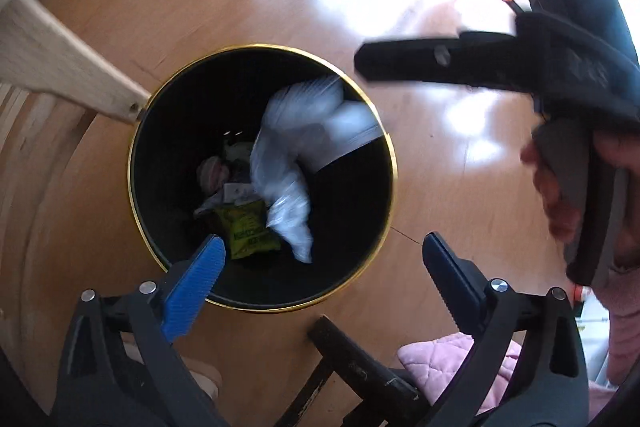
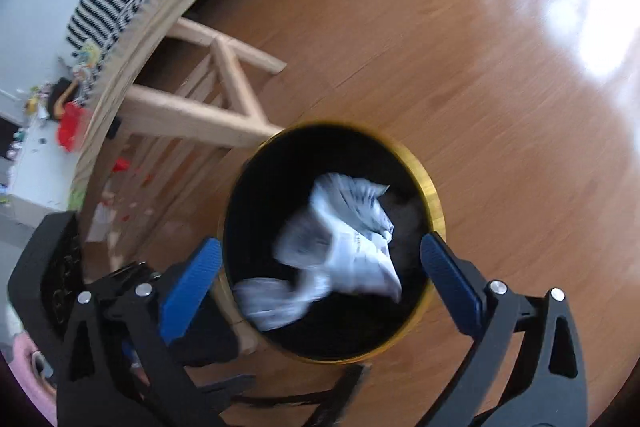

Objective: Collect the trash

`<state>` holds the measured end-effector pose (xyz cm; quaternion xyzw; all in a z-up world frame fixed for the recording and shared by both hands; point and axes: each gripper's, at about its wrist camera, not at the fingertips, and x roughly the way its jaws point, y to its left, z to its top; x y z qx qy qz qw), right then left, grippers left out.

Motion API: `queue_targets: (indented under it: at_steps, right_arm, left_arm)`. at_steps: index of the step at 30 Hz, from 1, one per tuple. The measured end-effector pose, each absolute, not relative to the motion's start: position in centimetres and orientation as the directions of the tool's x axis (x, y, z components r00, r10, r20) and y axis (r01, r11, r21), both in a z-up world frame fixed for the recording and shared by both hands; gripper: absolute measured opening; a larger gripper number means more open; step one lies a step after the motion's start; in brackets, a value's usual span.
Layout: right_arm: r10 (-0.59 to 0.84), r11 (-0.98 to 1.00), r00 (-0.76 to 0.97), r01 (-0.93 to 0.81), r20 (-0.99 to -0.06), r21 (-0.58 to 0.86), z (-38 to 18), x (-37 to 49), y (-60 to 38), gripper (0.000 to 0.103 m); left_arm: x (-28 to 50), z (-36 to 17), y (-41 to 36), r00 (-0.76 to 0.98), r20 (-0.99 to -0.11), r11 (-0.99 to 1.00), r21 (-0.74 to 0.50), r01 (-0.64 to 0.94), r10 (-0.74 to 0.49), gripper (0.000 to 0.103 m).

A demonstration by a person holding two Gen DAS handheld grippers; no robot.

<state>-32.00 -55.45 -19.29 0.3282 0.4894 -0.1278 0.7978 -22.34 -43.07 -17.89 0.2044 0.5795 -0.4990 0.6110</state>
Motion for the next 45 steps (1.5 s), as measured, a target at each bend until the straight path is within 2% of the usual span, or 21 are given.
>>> queue_targets:
  at_steps: [3, 5, 8, 10, 12, 14, 16, 18, 21, 24, 26, 29, 32, 33, 37, 39, 45]
  right_arm:
    - [-0.133, 0.758, 0.463, 0.617, -0.876, 0.211, -16.7, -33.0, -56.1, 0.097]
    - [-0.361, 0.743, 0.460, 0.668, -0.811, 0.048, -13.4, -33.1, -55.5, 0.097]
    - [-0.514, 0.735, 0.527, 0.677, -0.677, -0.031, -8.7, -31.7, -53.4, 0.097]
    - [-0.483, 0.782, 0.623, 0.623, -0.616, 0.018, -5.9, -29.5, -51.3, 0.097]
    - [-0.358, 0.856, 0.726, 0.506, -0.588, 0.104, -3.8, -26.2, -48.5, 0.097]
    - [-0.278, 0.898, 0.760, 0.423, -0.587, 0.123, -2.6, -22.5, -45.5, 0.097]
    - [-0.232, 0.917, 0.780, 0.375, -0.581, 0.138, -1.5, -18.8, -42.4, 0.097]
    - [-0.217, 0.909, 0.797, 0.376, -0.563, 0.182, 0.1, -14.8, -39.1, 0.097]
    - [-0.256, 0.900, 0.828, 0.393, -0.499, 0.189, 2.1, -10.3, -33.2, 0.097]
    - [-0.126, 0.934, 0.865, 0.268, -0.486, 0.235, 2.5, -5.9, -28.0, 0.097]
    - [-0.096, 0.932, 0.866, 0.252, -0.492, 0.261, 2.0, -4.1, -25.8, 0.097]
    - [-0.093, 0.953, 0.872, 0.218, -0.481, 0.211, 0.5, -3.3, -22.5, 0.097]
    - [-0.109, 0.972, 0.860, 0.198, -0.498, 0.128, -1.6, -2.4, -19.7, 0.097]
    - [-0.106, 0.971, 0.851, 0.201, -0.515, 0.132, -1.6, -2.1, -19.9, 0.097]
    - [-0.132, 0.943, 0.868, 0.258, -0.479, 0.208, -0.8, -2.2, -20.6, 0.097]
    - [-0.135, 0.944, 0.866, 0.260, -0.481, 0.202, -1.7, -2.7, -20.5, 0.097]
    - [-0.086, 0.932, 0.823, 0.265, -0.561, 0.247, -3.4, -1.7, -20.4, 0.097]
  left_arm:
    - [-22.0, -16.1, -42.9, -0.115, -0.908, 0.437, -0.301, 0.847, -0.403, 0.096]
    - [-20.6, -12.0, -42.3, -0.003, -0.874, 0.486, -0.274, 0.830, -0.486, 0.096]
    - [-17.7, -5.0, -39.6, 0.198, -0.787, 0.580, -0.234, 0.780, -0.585, 0.097]
    - [-15.3, -0.6, -37.3, 0.337, -0.749, 0.651, -0.163, 0.742, -0.571, 0.097]
    - [-12.9, 3.0, -34.1, 0.498, -0.712, 0.745, -0.054, 0.664, -0.495, 0.097]
    - [-10.4, 5.7, -29.7, 0.665, -0.646, 0.844, 0.060, 0.534, -0.375, 0.097]
    - [-8.2, 7.1, -24.8, 0.775, -0.577, 0.912, 0.121, 0.393, -0.258, 0.097]
    - [-6.0, 7.3, -20.5, 0.809, -0.551, 0.943, 0.113, 0.313, -0.203, 0.097]
    - [-2.8, 6.1, -15.8, 0.806, -0.581, 0.970, 0.113, 0.215, -0.111, 0.097]
    - [-0.9, 4.2, -12.2, 0.819, -0.574, 0.978, 0.162, 0.129, -0.013, 0.097]
    - [-0.5, 2.7, -10.2, 0.819, -0.572, 0.981, 0.177, 0.076, 0.040, 0.097]
    - [0.7, 0.5, -7.0, 0.775, -0.629, 0.986, 0.153, 0.061, 0.049, 0.097]
    - [1.3, 0.8, -5.2, 0.786, -0.616, 0.987, 0.150, 0.062, 0.044, 0.097]
    - [1.5, 0.8, -4.9, 0.785, -0.618, 0.985, 0.162, 0.064, 0.050, 0.097]
    - [1.1, 0.6, -3.8, 0.763, -0.646, 0.983, 0.151, 0.105, 0.018, 0.097]
    - [0.6, 0.6, -3.5, 0.762, -0.648, 0.984, 0.139, 0.115, 0.003, 0.097]
    - [0.4, -0.1, -2.6, 0.730, -0.683, 0.992, 0.094, 0.082, 0.005, 0.097]
